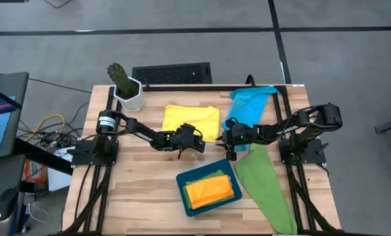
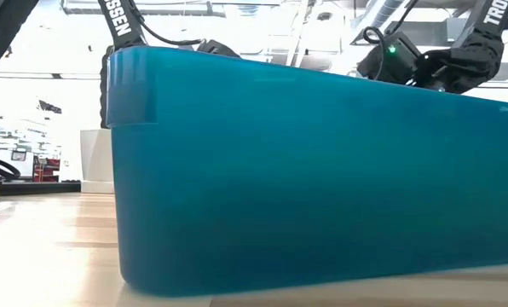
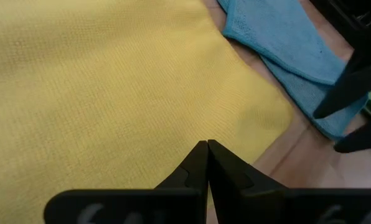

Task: Fold microfiber towels
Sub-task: Fold the yellow microfiber towel

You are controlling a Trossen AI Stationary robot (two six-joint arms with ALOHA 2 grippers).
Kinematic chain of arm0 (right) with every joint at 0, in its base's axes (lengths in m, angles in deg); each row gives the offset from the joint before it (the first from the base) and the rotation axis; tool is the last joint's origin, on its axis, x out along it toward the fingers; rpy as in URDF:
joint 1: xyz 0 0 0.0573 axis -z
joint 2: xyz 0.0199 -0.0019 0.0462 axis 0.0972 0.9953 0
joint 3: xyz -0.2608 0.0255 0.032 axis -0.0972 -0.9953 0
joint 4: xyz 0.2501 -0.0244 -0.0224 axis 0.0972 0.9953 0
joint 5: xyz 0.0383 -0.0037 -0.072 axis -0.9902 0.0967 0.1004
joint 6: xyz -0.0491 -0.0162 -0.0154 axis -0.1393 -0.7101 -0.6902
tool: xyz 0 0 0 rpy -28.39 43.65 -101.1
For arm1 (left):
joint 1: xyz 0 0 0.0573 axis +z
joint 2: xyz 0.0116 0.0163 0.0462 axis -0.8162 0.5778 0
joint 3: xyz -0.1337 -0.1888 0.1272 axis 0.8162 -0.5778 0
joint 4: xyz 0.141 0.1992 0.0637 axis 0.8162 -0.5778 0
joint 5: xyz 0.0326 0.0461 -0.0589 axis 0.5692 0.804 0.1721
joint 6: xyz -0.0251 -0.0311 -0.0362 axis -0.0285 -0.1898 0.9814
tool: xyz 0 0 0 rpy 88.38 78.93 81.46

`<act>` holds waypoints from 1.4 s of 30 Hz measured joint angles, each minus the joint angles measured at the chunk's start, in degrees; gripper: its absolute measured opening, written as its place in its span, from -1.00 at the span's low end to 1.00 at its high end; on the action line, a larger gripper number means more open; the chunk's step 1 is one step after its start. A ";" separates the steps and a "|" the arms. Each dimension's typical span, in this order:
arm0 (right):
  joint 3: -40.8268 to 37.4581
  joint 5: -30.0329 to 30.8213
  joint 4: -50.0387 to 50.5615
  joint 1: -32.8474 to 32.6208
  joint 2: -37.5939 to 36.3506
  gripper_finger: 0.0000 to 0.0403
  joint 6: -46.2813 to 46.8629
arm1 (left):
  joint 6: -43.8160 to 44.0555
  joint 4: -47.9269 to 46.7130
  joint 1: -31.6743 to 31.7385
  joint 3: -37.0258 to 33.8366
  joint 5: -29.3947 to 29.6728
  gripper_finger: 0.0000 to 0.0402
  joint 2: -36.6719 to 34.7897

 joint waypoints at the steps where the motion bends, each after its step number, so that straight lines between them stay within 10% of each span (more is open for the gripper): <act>1: 0.18 0.00 0.05 -0.20 -0.45 -0.35 -0.04 | 0.00 -0.01 0.00 0.00 0.00 -1.00 0.00; 16: 1.14 -0.10 -5.01 2.49 10.39 -0.35 -0.89 | -0.37 -0.27 -0.02 -0.04 -0.09 -1.00 0.00; 26: 1.05 0.46 1.15 0.75 7.13 -0.92 0.86 | -1.74 0.27 0.00 -0.09 -0.60 -1.00 0.04; 42: 1.03 0.18 3.04 1.10 5.09 -0.90 2.20 | 6.16 -3.89 -5.93 2.02 4.09 -1.00 -3.89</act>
